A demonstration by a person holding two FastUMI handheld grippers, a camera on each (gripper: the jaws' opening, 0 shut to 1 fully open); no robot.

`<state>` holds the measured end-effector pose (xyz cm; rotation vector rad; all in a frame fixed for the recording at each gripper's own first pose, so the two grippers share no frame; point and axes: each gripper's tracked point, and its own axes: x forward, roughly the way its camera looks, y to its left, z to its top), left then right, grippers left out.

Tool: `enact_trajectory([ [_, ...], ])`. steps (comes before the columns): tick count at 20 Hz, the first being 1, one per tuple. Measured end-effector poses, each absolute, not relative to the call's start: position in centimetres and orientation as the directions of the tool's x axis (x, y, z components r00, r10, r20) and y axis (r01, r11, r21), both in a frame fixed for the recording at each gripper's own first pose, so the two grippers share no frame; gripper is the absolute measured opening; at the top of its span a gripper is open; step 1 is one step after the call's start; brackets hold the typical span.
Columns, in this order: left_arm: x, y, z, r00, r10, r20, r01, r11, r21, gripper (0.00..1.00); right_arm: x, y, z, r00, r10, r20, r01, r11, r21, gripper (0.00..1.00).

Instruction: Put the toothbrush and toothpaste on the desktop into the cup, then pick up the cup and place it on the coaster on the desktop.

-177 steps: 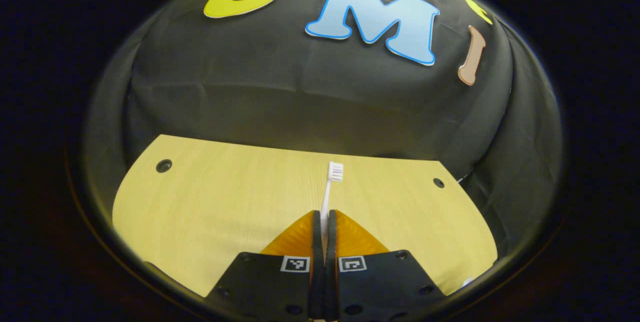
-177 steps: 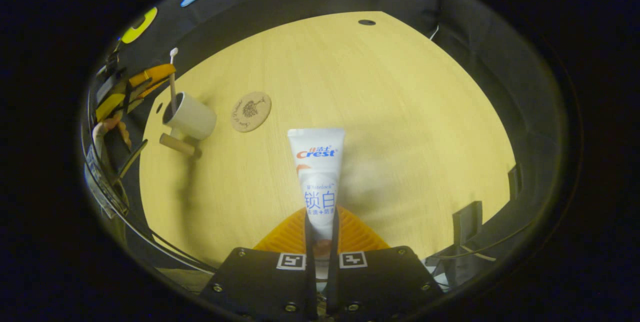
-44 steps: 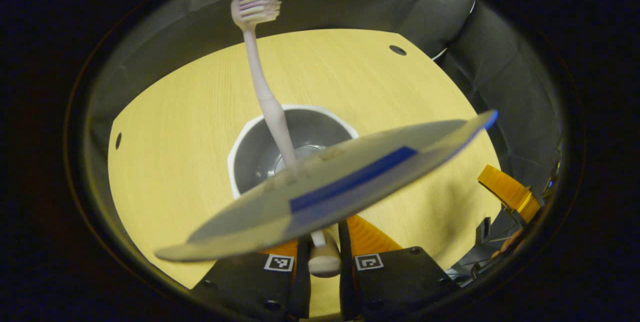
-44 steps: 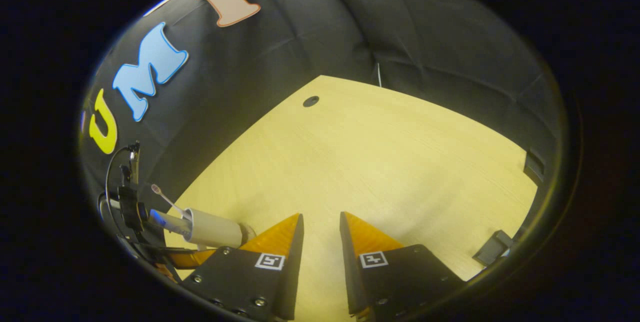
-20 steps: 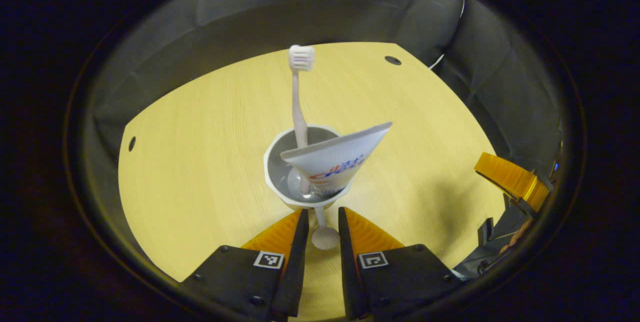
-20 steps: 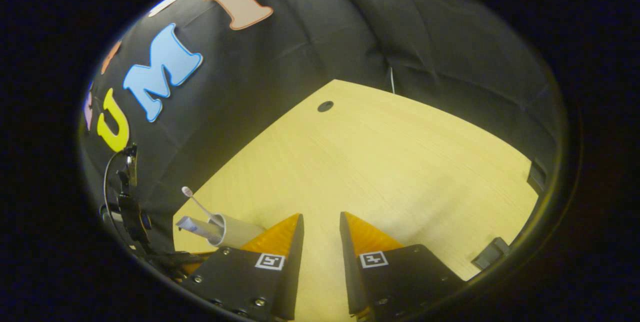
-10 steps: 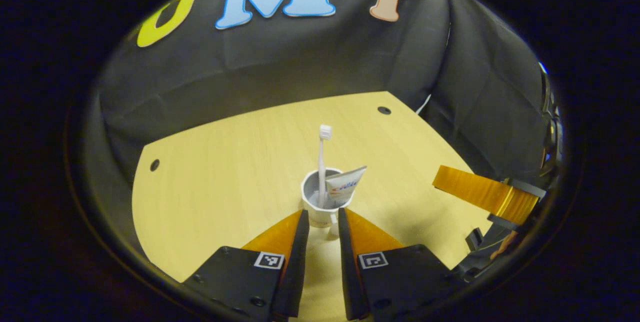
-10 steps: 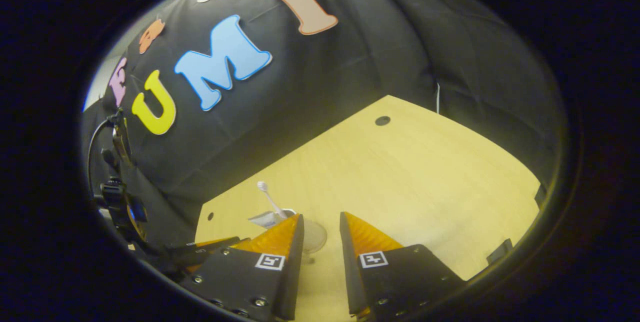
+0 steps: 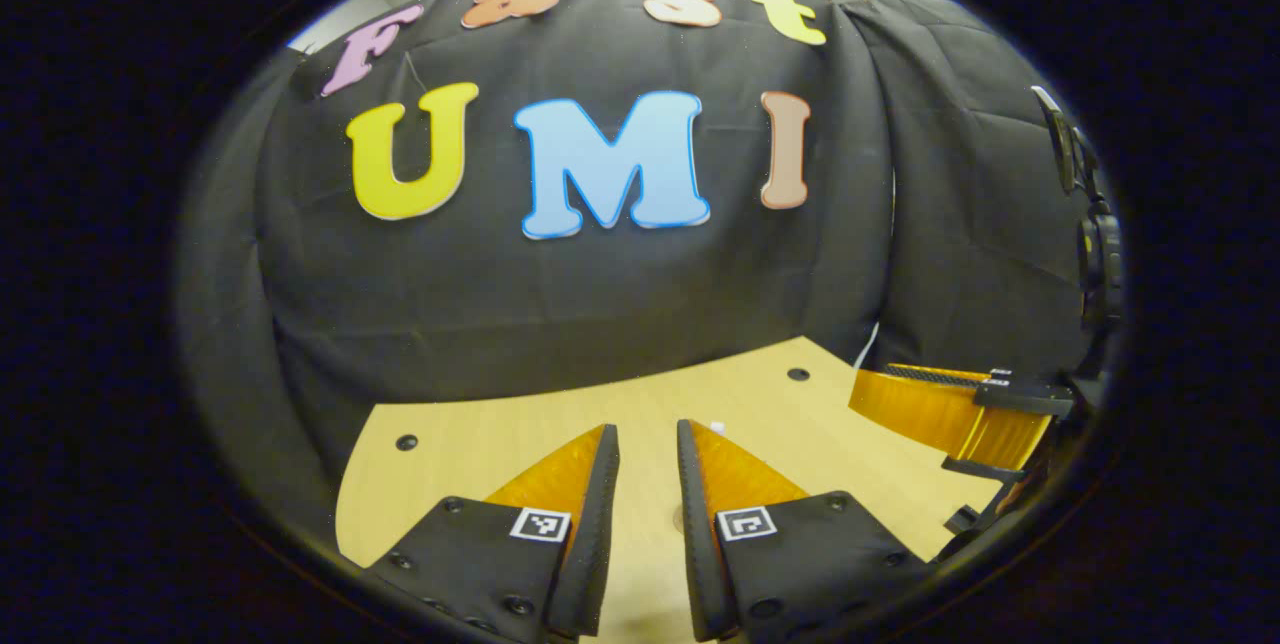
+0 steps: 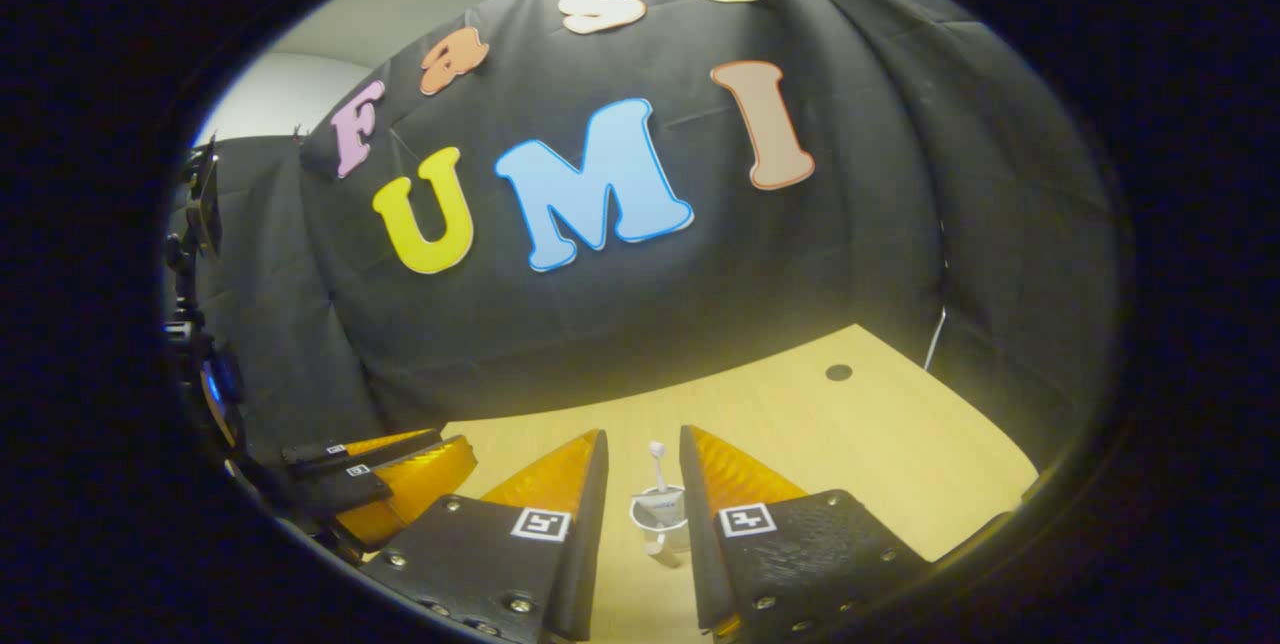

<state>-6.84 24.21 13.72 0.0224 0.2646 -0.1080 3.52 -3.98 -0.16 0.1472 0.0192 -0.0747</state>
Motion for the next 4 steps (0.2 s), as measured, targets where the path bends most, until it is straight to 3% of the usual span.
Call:
enact_trajectory([
  [2, -7.9, 25.3, 15.3, 0.979, -0.082, -0.188, 0.086, 0.996, 0.010, 0.42, 3.0, -3.0, 1.4, 0.997, -0.077, 0.023, 0.075, 0.992, 0.101, 0.42],
  [4, -8.6, 25.6, 15.4, 0.989, -0.069, -0.131, 0.072, 0.997, 0.016, 0.39, 2.4, -2.5, 2.5, 0.994, -0.087, 0.060, 0.083, 0.995, 0.058, 0.36],
])
